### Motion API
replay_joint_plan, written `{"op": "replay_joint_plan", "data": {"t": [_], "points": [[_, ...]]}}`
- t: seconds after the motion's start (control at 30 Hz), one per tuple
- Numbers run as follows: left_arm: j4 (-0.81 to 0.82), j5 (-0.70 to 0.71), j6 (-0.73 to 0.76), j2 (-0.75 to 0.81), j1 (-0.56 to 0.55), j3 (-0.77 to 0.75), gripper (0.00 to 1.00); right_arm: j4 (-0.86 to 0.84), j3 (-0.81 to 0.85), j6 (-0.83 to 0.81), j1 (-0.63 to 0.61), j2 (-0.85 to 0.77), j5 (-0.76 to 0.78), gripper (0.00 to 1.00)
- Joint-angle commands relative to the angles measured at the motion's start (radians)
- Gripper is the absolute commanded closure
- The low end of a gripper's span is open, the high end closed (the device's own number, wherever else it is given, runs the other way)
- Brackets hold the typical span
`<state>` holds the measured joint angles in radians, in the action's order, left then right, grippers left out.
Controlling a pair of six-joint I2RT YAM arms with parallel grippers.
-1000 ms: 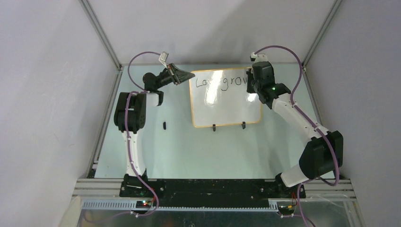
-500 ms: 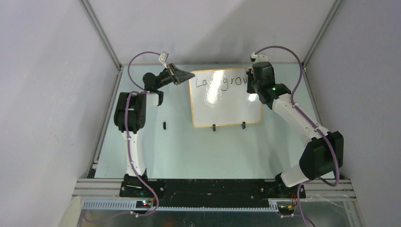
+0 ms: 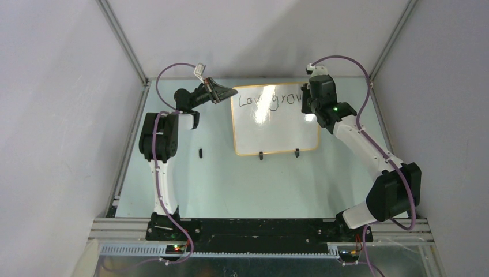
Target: Write a sentence on the whiteboard
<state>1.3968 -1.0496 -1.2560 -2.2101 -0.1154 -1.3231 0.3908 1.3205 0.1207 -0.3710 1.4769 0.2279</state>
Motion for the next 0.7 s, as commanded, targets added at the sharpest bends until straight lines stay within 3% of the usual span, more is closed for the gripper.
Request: {"op": "replay_joint_plan", "data": {"t": [0.0, 0.67], "points": [[0.023, -0.011, 0.018, 0.061, -0.007, 0.006, 1.00, -0.020, 0.058, -0.012, 0.005, 0.000, 0.004, 1.00], [0.021, -0.011, 0.019, 0.060, -0.007, 0.005, 1.00, -0.015, 0.097, -0.021, 0.014, 0.040, 0.021, 1.00]]}}
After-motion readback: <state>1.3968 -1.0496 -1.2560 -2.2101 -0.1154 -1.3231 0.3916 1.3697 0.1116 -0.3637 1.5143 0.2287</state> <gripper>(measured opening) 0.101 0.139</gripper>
